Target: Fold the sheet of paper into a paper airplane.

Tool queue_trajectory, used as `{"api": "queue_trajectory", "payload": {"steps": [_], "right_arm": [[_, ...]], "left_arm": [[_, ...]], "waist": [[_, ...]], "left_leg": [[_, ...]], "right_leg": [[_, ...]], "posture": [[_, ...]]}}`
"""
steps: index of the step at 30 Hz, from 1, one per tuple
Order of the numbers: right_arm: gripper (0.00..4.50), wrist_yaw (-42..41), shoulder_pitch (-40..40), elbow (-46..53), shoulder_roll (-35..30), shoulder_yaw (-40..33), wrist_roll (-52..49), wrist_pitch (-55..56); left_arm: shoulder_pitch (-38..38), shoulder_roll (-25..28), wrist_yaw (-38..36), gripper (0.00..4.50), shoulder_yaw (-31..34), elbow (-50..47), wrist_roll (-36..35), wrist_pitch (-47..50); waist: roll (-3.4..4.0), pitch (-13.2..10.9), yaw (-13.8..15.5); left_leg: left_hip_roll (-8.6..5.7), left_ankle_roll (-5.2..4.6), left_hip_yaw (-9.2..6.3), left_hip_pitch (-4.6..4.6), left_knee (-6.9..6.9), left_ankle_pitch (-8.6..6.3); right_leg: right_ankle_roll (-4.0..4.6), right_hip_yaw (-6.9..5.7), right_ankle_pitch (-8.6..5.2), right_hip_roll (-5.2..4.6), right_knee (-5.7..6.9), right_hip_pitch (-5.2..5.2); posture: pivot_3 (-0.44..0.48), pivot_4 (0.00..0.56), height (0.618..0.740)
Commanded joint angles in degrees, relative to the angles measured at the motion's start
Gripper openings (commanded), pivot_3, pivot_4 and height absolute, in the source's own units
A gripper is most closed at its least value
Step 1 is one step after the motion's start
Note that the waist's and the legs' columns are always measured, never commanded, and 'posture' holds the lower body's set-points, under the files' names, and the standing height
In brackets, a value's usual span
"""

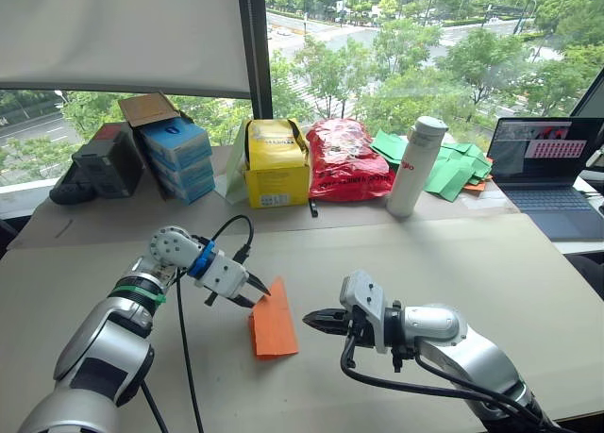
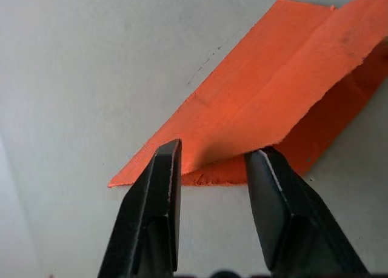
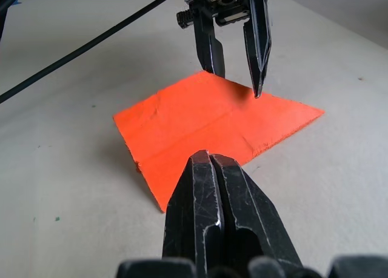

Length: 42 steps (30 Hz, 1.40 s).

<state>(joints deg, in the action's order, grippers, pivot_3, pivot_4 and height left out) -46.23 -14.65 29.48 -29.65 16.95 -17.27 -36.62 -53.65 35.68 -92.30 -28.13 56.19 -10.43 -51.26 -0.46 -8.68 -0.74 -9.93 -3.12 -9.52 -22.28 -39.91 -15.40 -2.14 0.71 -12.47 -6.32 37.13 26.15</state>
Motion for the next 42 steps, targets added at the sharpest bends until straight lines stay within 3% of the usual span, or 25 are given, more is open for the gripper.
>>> {"api": "queue_trajectory", "payload": {"steps": [1,10,22,28,30,37,42], "right_arm": [[0.00,-0.1,-0.5,2.4,-0.2,-1.4,-1.7,0.2],[0.00,1.2,-1.7,0.8,-0.1,-5.4,-1.9,0.9],[0.00,3.0,-2.6,-1.4,0.3,-8.1,-1.2,3.2],[0.00,2.9,-2.8,-1.4,0.0,-8.0,-1.3,3.1],[0.00,2.9,-2.7,-1.2,-0.1,-8.1,-1.4,3.0],[0.00,3.3,-2.4,-1.0,0.0,-8.0,-1.3,2.9],[0.00,3.5,-2.5,-0.6,-0.4,-8.7,-1.4,3.0]], "left_arm": [[0.6,1.2,-0.2,0.62,-0.8,-2.7,-1.1,-0.6],[6.0,2.6,-0.2,0.62,1.7,-9.0,-1.5,2.9],[16.2,4.6,7.3,0.62,8.6,-30.2,0.3,22.5],[15.6,4.6,6.1,0.62,9.1,-29.0,1.9,22.9],[15.5,4.4,5.5,0.08,9.2,-28.7,1.9,23.2],[15.9,3.9,6.2,0.02,9.1,-28.2,3.9,22.1],[17.0,4.0,11.8,0.02,11.6,-34.1,3.3,31.7]], "waist": [[0.00,0.0,0.0],[0.00,0.0,0.0],[0.00,0.0,0.0],[0.00,0.0,0.0],[0.00,0.0,0.0],[0.00,0.0,0.0],[0.00,0.0,0.0]], "left_leg": [[0.00,0.00,0.01,0.00,-0.01,0.00],[0.02,-0.04,0.11,0.03,-0.02,-0.02],[0.07,-0.08,0.27,0.09,-0.02,-0.05],[0.09,-0.08,0.34,0.13,-0.01,-0.05],[0.10,-0.08,0.38,0.14,-0.01,-0.05],[0.10,-0.08,0.40,0.14,-0.01,-0.05],[0.11,-0.08,0.40,0.13,-0.02,-0.05]], "right_leg": [[0.00,0.01,0.00,0.00,0.00,0.00],[-0.03,0.05,0.02,0.07,0.02,0.02],[-0.05,0.10,0.04,0.12,0.06,0.03],[-0.04,0.10,0.04,0.12,0.06,0.02],[-0.04,0.10,0.05,0.11,0.06,0.02],[-0.04,0.10,0.05,0.11,0.06,0.02],[-0.04,0.11,0.06,0.11,0.06,0.02]], "posture": [[0.000,0.150,0.738],[0.000,0.150,0.738],[0.000,0.150,0.738],[0.000,0.150,0.738],[0.000,0.150,0.738],[0.000,0.150,0.738],[0.000,0.150,0.738]]}}
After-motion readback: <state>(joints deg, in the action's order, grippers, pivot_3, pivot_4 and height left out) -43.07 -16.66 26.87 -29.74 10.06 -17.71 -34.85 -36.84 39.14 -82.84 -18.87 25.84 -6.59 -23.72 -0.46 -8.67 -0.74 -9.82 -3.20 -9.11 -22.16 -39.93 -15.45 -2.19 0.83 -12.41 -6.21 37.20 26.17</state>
